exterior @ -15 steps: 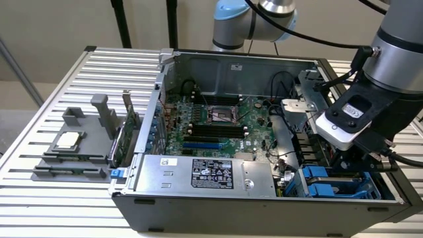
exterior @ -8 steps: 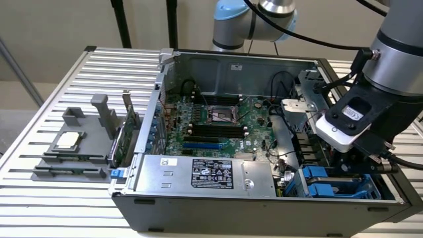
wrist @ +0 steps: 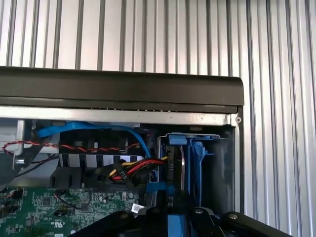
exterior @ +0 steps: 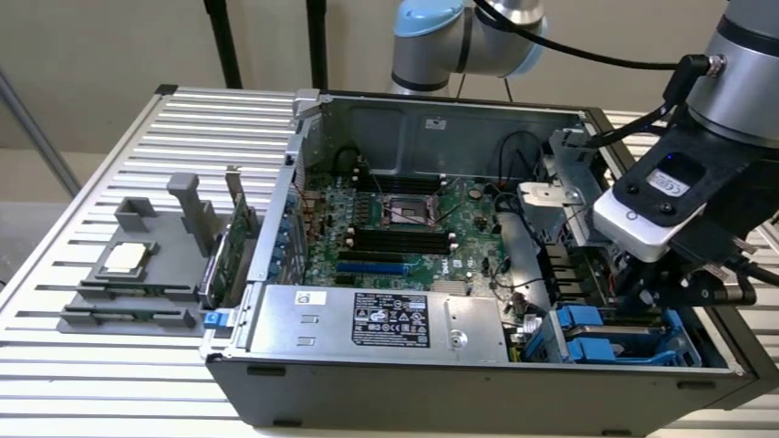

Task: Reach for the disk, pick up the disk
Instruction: 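Pick up the disk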

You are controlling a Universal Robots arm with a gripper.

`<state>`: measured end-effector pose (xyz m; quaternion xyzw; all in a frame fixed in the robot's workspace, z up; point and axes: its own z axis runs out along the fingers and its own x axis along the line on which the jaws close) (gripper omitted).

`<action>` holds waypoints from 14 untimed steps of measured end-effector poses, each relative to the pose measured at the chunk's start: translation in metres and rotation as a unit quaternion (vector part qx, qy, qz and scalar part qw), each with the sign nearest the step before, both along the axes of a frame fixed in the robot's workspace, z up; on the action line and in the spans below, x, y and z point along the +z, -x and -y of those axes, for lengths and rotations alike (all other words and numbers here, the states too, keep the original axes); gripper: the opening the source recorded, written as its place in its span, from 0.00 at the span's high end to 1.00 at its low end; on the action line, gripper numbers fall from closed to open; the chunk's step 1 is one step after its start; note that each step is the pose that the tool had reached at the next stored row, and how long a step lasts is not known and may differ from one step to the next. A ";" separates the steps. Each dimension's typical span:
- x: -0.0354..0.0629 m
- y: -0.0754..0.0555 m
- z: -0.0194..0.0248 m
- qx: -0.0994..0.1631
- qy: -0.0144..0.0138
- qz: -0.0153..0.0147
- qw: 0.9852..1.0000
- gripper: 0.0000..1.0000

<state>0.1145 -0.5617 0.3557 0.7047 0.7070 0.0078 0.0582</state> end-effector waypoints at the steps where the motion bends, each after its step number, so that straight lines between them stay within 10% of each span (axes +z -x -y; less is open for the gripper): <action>1: 0.0003 0.002 0.0000 0.001 0.000 0.000 1.000 0.76; 14: 0.0073 0.026 -0.0023 0.007 0.000 0.001 1.000 0.85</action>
